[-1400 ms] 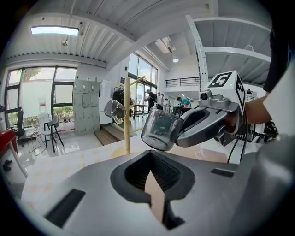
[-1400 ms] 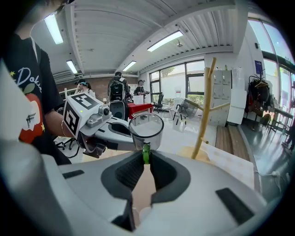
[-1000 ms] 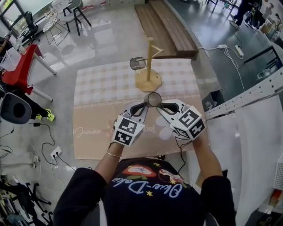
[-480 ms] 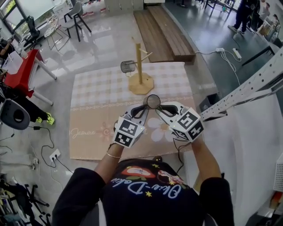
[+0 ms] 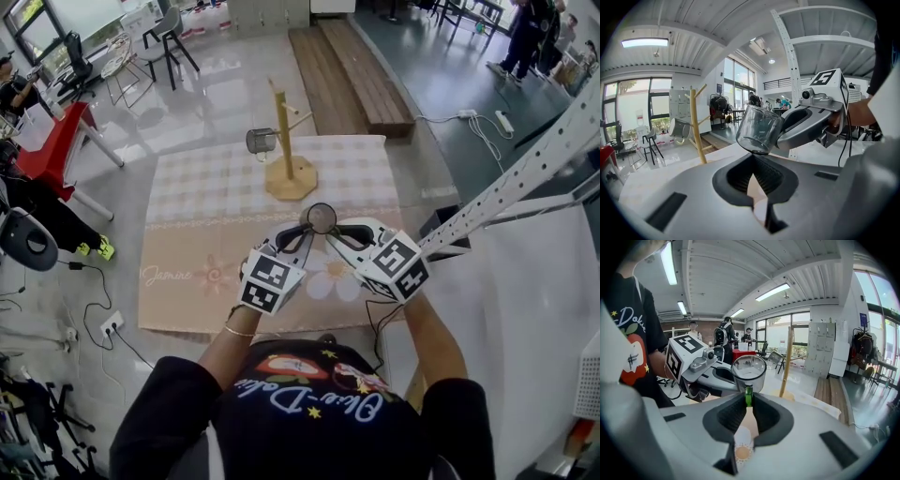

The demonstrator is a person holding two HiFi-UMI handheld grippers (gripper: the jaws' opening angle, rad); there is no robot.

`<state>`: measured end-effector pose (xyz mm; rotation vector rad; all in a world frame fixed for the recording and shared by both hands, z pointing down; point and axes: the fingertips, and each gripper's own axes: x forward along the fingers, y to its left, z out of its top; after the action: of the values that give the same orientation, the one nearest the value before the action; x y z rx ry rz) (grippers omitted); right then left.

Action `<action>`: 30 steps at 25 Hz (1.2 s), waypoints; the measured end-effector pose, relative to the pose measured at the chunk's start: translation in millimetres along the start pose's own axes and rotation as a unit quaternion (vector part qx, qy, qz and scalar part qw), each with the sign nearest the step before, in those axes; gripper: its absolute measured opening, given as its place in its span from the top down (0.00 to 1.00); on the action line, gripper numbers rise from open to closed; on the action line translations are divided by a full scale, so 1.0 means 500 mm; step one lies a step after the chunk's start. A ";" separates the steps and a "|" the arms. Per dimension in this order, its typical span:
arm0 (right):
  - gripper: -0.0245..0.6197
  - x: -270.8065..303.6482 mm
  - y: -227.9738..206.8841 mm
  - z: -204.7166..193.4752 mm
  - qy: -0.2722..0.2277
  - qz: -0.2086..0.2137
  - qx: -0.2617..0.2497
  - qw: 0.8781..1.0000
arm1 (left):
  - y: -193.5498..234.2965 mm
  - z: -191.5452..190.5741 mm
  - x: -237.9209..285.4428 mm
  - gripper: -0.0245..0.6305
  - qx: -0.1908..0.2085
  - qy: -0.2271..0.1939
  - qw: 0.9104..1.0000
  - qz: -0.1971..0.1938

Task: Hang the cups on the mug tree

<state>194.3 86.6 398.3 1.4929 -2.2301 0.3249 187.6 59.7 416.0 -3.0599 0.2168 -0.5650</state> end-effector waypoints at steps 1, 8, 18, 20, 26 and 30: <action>0.89 -0.002 0.000 -0.002 0.000 0.001 -0.002 1.000 | -0.003 0.000 0.000 0.96 -0.001 -0.001 1.000 0.002; 0.89 -0.024 0.000 -0.010 0.002 0.017 -0.016 1.000 | -0.023 0.004 -0.006 0.96 -0.010 -0.006 1.000 0.026; 0.89 -0.017 0.012 0.002 -0.003 0.037 -0.024 0.999 | -0.012 0.004 -0.036 0.96 -0.020 -0.007 0.998 0.053; 0.89 -0.010 0.011 0.006 -0.003 0.036 -0.024 0.999 | -0.006 0.002 -0.037 0.96 -0.020 -0.007 0.998 0.054; 0.89 0.010 0.003 0.019 0.001 0.027 -0.025 0.999 | 0.025 0.000 -0.035 0.96 -0.026 -0.014 0.998 0.054; 0.89 0.018 -0.008 0.030 0.003 0.017 -0.018 1.000 | 0.039 0.006 -0.034 0.96 -0.020 -0.017 0.998 0.048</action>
<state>191.8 71.4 389.2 1.4355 -2.2477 0.2978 170.5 42.8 406.1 -3.0740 0.3770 -0.5088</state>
